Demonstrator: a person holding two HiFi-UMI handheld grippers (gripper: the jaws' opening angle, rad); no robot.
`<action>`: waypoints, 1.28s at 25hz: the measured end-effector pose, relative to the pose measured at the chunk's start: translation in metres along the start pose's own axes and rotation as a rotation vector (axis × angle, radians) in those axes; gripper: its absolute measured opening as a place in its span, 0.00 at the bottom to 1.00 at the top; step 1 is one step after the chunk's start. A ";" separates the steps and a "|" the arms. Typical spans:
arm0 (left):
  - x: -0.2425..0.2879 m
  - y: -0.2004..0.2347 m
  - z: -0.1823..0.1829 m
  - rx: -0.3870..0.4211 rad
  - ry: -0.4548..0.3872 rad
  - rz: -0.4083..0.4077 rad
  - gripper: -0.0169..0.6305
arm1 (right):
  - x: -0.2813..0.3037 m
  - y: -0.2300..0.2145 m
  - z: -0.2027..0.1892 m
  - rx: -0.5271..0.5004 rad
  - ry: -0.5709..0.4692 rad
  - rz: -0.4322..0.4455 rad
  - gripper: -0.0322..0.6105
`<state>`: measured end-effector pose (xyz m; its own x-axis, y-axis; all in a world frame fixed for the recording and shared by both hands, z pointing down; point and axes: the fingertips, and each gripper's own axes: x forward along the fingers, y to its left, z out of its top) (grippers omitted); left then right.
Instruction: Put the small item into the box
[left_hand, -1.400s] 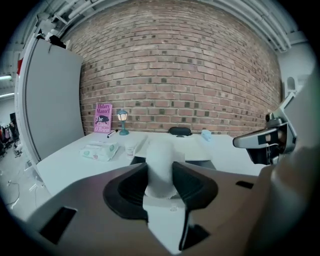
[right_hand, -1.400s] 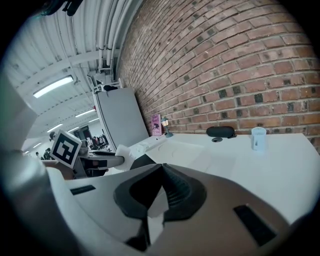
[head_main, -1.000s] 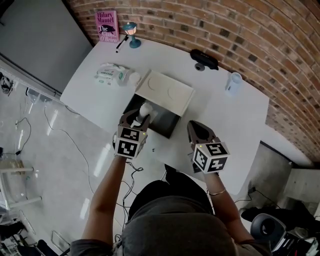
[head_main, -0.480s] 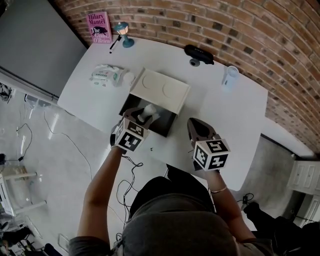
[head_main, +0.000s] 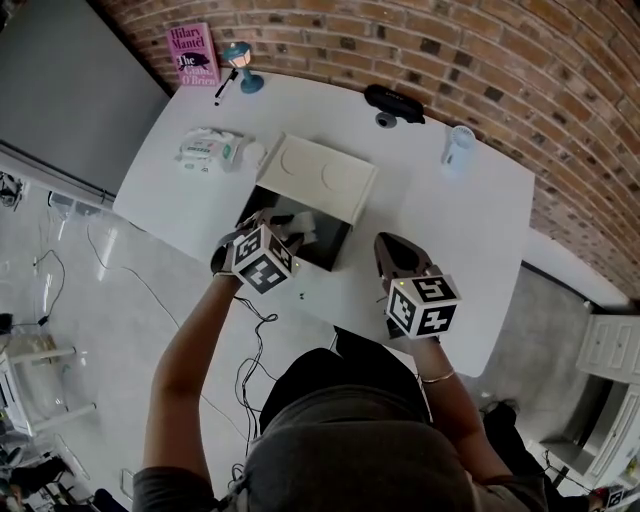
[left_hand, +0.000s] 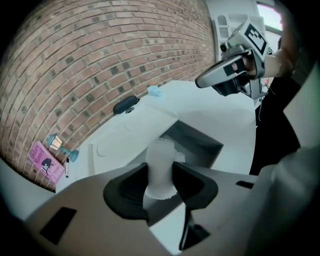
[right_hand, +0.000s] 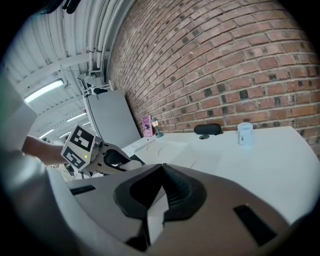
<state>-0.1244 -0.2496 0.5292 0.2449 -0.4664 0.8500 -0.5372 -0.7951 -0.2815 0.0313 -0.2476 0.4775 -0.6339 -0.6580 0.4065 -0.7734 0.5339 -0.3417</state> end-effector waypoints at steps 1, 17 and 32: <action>0.002 -0.002 -0.001 0.021 0.016 -0.012 0.28 | -0.001 -0.001 0.000 0.002 0.001 -0.003 0.06; 0.034 -0.021 -0.001 0.181 0.162 -0.147 0.29 | -0.017 -0.010 -0.008 0.016 -0.007 -0.038 0.06; 0.051 -0.025 -0.007 0.209 0.220 -0.184 0.29 | -0.026 -0.011 -0.014 0.016 0.003 -0.049 0.06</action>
<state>-0.1041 -0.2510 0.5823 0.1304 -0.2309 0.9642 -0.3175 -0.9310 -0.1801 0.0561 -0.2293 0.4822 -0.5949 -0.6817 0.4259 -0.8036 0.4923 -0.3346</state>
